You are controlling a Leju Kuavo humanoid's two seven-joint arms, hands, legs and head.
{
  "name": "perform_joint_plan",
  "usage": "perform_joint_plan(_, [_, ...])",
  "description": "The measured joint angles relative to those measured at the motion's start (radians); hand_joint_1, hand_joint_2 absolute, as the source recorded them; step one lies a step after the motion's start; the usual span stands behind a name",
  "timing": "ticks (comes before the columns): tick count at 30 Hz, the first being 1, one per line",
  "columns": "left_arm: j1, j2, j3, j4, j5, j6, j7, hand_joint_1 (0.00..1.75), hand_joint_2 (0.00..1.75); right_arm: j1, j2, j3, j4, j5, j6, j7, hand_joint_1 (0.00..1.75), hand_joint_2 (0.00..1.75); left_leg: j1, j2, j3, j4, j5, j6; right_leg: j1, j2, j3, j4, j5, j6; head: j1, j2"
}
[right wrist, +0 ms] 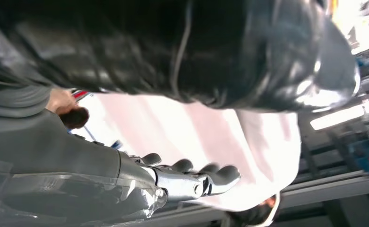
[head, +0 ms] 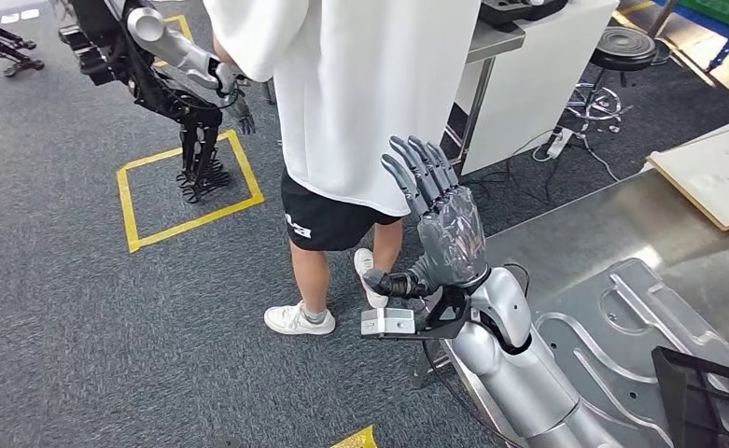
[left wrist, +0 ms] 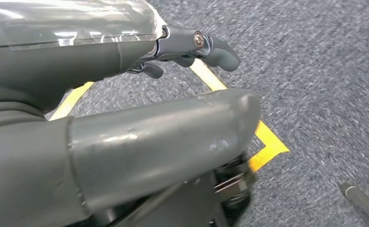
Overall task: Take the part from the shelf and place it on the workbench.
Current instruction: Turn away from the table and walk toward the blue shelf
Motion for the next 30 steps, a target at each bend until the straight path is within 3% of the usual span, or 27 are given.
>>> perform_joint_plan(1, [0.001, 0.0, 0.0, 0.0, 0.0, 0.0, 0.0, 0.0, 0.0, 0.001, 0.0, 0.001, 0.0, 0.0, -0.001, 0.0, 0.0, 0.0, 0.001, 0.004, 0.003, -0.004, 0.011, -0.001, 0.0, -0.012, 0.0, 0.001, -0.002, 0.001, 0.0, 0.0])
perform_joint_plan(2, [0.001, 0.0, 0.0, 0.0, 0.0, -0.001, 0.0, 0.0, 0.0, 0.001, 0.0, 0.002, 0.0, 0.0, -0.001, 0.0, 0.0, 0.0, 0.001, 0.01, 0.03, -0.051, 0.04, 0.0, 0.0, -0.024, 0.002, 0.002, -0.004, 0.002, 0.0, 0.0])
perform_joint_plan(3, [0.001, 0.0, 0.0, 0.0, 0.0, -0.001, 0.001, 0.0, 0.0, 0.001, 0.0, 0.002, 0.0, 0.0, -0.002, 0.0, 0.0, 0.0, 0.001, 0.025, 0.07, -0.123, 0.072, 0.004, 0.001, -0.035, 0.004, 0.003, -0.007, 0.005, 0.0, 0.0])
perform_joint_plan(5, [-0.002, 0.0, 0.0, 0.0, -0.002, -0.002, 0.001, 0.0, 0.0, 0.001, -0.001, 0.003, 0.0, -0.001, -0.005, 0.0, 0.0, 0.0, -0.008, 0.056, 0.135, -0.242, 0.108, 0.015, 0.006, -0.053, 0.007, 0.006, -0.013, 0.013, 0.0, 0.0])
perform_joint_plan(6, [-0.003, 0.001, 0.0, 0.0, -0.005, -0.002, 0.002, 0.0, 0.0, 0.001, -0.001, 0.003, -0.001, -0.001, -0.006, 0.0, 0.0, 0.0, -0.012, 0.063, 0.146, -0.266, 0.109, 0.022, 0.008, -0.061, 0.009, 0.007, -0.015, 0.018, 0.0, 0.0])
perform_joint_plan(8, [-0.003, 0.002, 0.001, 0.0, -0.01, -0.002, 0.005, 0.0, 0.0, 0.001, -0.002, 0.004, -0.001, -0.002, -0.008, 0.0, 0.0, 0.0, -0.015, 0.049, 0.145, -0.273, 0.109, 0.034, 0.011, -0.077, 0.013, 0.004, -0.017, 0.029, 0.001, 0.0])
perform_joint_plan(9, [-0.001, 0.004, 0.001, 0.0, -0.013, -0.002, 0.007, 0.0, 0.0, 0.001, -0.002, 0.004, -0.001, -0.002, -0.008, 0.0, 0.0, 0.0, -0.013, 0.04, 0.147, -0.278, 0.111, 0.04, 0.009, -0.074, 0.015, 0.005, -0.021, 0.035, 0.001, 0.0])
perform_joint_plan(10, [0.0, 0.005, 0.001, 0.0, -0.014, -0.002, 0.009, 0.0, 0.0, 0.001, -0.002, 0.004, -0.001, -0.002, -0.009, 0.001, 0.0, 0.0, -0.011, 0.031, 0.149, -0.283, 0.114, 0.046, 0.007, -0.057, 0.013, 0.016, -0.032, 0.04, 0.001, 0.0])
perform_joint_plan(12, [-0.002, 0.007, 0.001, 0.0, -0.015, -0.002, 0.011, 0.0, 0.0, 0.003, -0.002, 0.004, -0.001, -0.002, -0.014, 0.001, 0.0, 0.0, -0.007, 0.013, 0.153, -0.29, 0.119, 0.057, 0.002, -0.002, -0.024, 0.097, -0.081, 0.046, 0.001, 0.0])
perform_joint_plan(14, [-0.007, 0.009, 0.001, 0.0, -0.016, -0.001, 0.012, 0.0, 0.0, 0.012, -0.005, 0.004, -0.001, -0.002, -0.018, 0.001, 0.0, 0.0, -0.008, -0.009, 0.151, -0.29, 0.12, 0.061, 0.002, 0.027, -0.091, 0.227, -0.136, 0.049, 0.001, 0.0])
perform_joint_plan(15, [-0.007, 0.009, 0.001, 0.0, -0.016, -0.001, 0.012, 0.0, 0.0, 0.017, -0.007, 0.004, -0.001, -0.002, -0.019, 0.001, 0.0, 0.0, -0.008, -0.022, 0.151, -0.289, 0.12, 0.062, 0.002, 0.031, -0.116, 0.269, -0.142, 0.049, 0.001, 0.0])
perform_joint_plan(16, [-0.007, 0.01, 0.001, 0.0, -0.016, -0.001, 0.012, 0.0, 0.0, 0.02, -0.009, 0.004, -0.001, -0.002, -0.02, 0.001, 0.0, 0.0, -0.009, -0.035, 0.151, -0.287, 0.119, 0.062, 0.002, 0.033, -0.124, 0.275, -0.128, 0.049, 0.001, 0.0])
perform_joint_plan(18, [-0.007, 0.01, 0.001, 0.0, -0.016, -0.002, 0.011, 0.0, 0.0, 0.022, -0.01, 0.004, -0.001, -0.002, -0.02, 0.002, 0.0, 0.0, -0.009, -0.062, 0.152, -0.281, 0.117, 0.059, 0.001, 0.047, -0.089, 0.182, -0.054, 0.046, 0.001, 0.0])
perform_joint_plan(20, [-0.01, 0.009, 0.001, 0.0, -0.016, -0.004, 0.01, 0.0, 0.0, 0.021, -0.011, 0.004, -0.002, -0.002, -0.021, 0.002, 0.0, 0.0, -0.01, -0.085, 0.147, -0.272, 0.114, 0.052, -0.002, 0.089, -0.04, 0.065, -0.004, 0.039, 0.001, 0.0])
perform_joint_plan(22, [-0.012, 0.007, 0.002, 0.0, -0.016, -0.006, 0.008, 0.0, 0.0, 0.02, -0.012, 0.004, -0.003, -0.001, -0.021, 0.001, 0.0, 0.0, -0.007, -0.105, 0.139, -0.27, 0.115, 0.041, -0.001, 0.111, -0.024, 0.023, 0.0, 0.032, 0.001, 0.0])
perform_joint_plan(24, [-0.012, 0.007, 0.002, 0.0, -0.015, -0.007, 0.007, 0.0, 0.0, 0.015, -0.012, 0.004, -0.003, 0.0, -0.02, 0.001, 0.0, 0.0, -0.004, -0.118, 0.134, -0.272, 0.117, 0.028, -0.001, 0.091, -0.02, 0.015, 0.004, 0.023, 0.001, 0.0])
perform_joint_plan(26, [-0.012, 0.007, 0.002, 0.0, -0.015, -0.007, 0.007, 0.0, 0.0, 0.01, -0.01, 0.004, -0.003, 0.001, -0.02, 0.001, 0.0, 0.0, -0.007, -0.081, 0.116, -0.232, 0.093, 0.02, -0.005, 0.066, -0.011, 0.003, 0.009, 0.01, 0.0, 0.0])
perform_joint_plan(28, [-0.016, 0.007, 0.002, 0.0, -0.015, -0.007, 0.007, 0.0, 0.0, 0.007, -0.009, 0.005, -0.002, 0.002, -0.019, 0.0, 0.0, 0.0, -0.007, -0.024, 0.063, -0.12, 0.036, 0.013, -0.002, 0.037, -0.005, -0.001, 0.008, 0.002, -0.001, 0.0])
perform_joint_plan(30, [-0.018, 0.007, 0.002, 0.0, -0.015, -0.007, 0.007, 0.0, 0.0, 0.006, -0.009, 0.005, -0.001, 0.002, -0.019, 0.0, 0.0, 0.0, -0.002, -0.003, 0.008, -0.011, -0.004, 0.007, 0.001, 0.008, -0.004, 0.0, 0.004, -0.001, -0.001, 0.0])
